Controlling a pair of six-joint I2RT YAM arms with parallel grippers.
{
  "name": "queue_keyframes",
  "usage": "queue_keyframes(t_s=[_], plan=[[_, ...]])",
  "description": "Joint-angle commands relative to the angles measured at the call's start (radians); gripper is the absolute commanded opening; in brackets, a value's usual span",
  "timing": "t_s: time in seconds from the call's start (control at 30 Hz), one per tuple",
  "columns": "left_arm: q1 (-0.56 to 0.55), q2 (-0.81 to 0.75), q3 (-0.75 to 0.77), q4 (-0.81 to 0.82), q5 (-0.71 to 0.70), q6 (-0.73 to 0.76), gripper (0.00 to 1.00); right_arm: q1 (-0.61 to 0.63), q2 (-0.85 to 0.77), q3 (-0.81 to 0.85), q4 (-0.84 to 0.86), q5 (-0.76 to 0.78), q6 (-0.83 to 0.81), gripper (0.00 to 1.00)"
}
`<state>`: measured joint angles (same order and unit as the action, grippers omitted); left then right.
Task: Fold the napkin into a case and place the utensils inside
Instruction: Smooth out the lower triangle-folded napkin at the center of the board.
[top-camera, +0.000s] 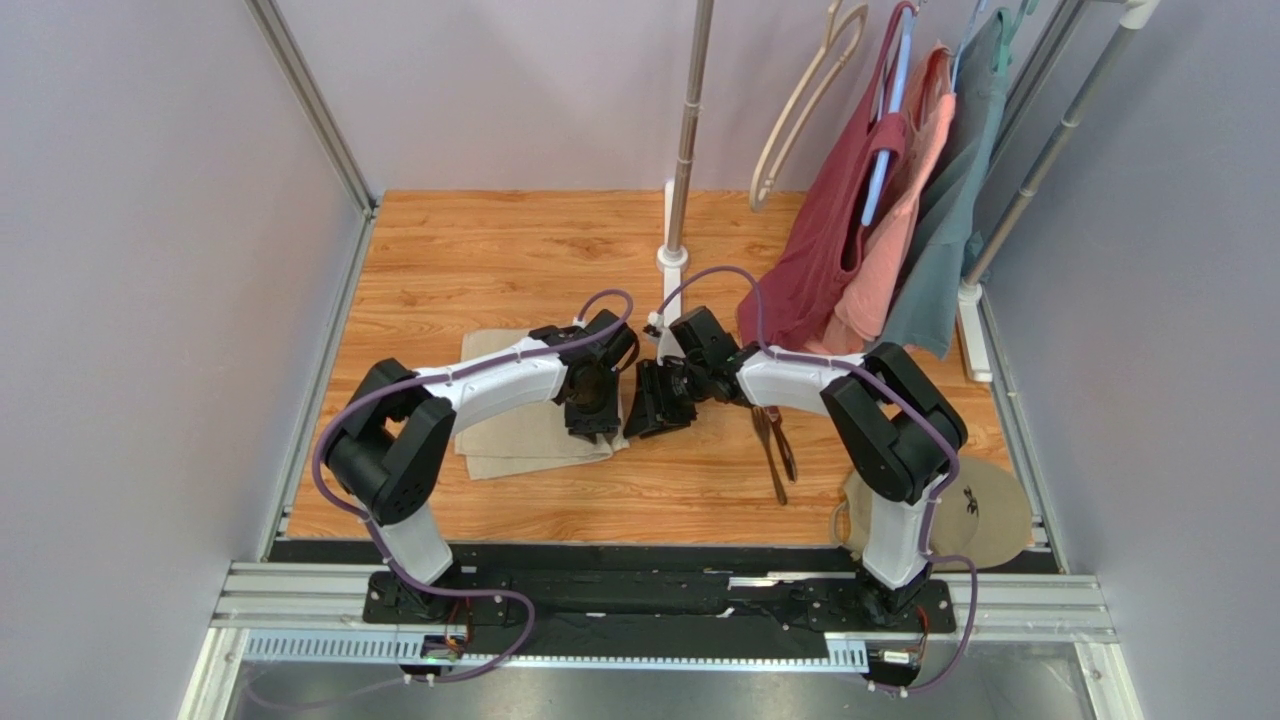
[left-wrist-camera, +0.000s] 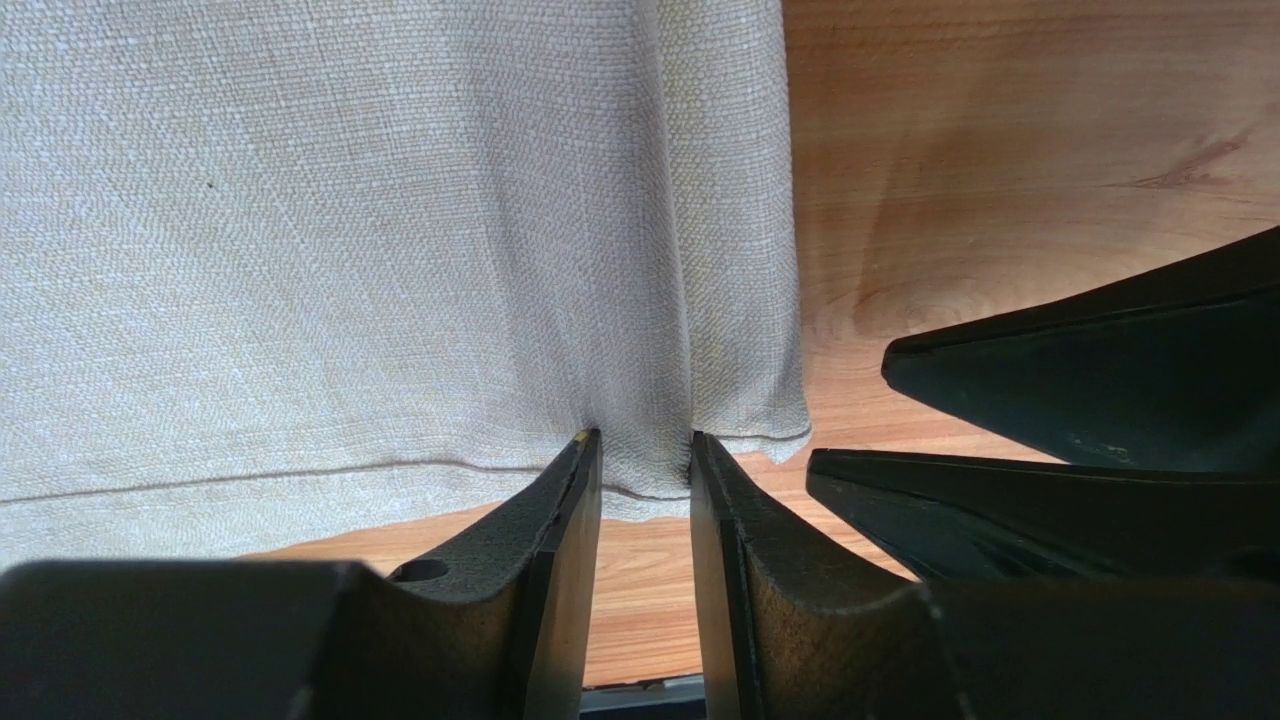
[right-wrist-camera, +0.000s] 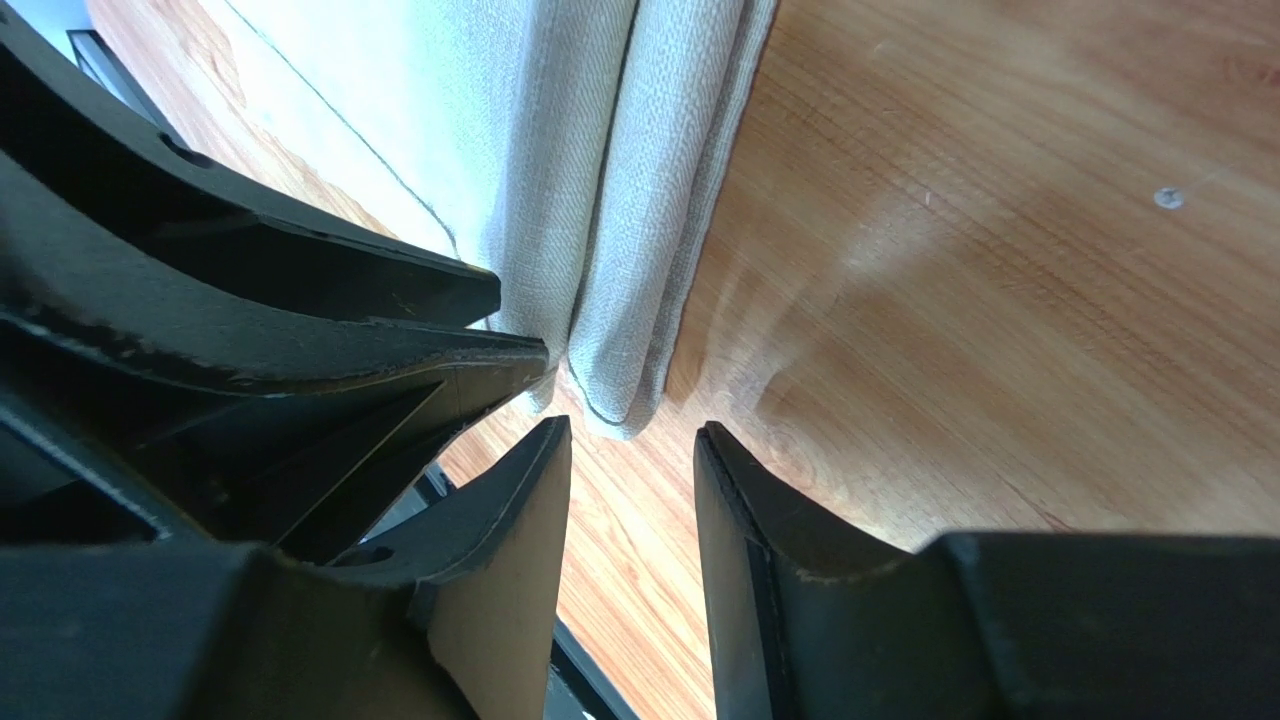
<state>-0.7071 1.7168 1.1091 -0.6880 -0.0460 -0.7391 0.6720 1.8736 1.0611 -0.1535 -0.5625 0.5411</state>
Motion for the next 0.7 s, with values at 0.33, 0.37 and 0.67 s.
queue_keyframes(t_s=[0.33, 0.37, 0.67], plan=[[-0.005, -0.032, -0.022, 0.074, 0.06, -0.037, 0.16, 0.005, 0.039, 0.004, 0.121, -0.082, 0.043, 0.34], [-0.006, -0.037, -0.02, 0.07, 0.057, -0.039, 0.14, 0.006, 0.042, 0.004, 0.123, -0.082, 0.042, 0.34], [-0.005, -0.068, 0.004, 0.042, 0.087, -0.049, 0.03, 0.009, 0.061, -0.01, 0.13, -0.074, 0.052, 0.08]])
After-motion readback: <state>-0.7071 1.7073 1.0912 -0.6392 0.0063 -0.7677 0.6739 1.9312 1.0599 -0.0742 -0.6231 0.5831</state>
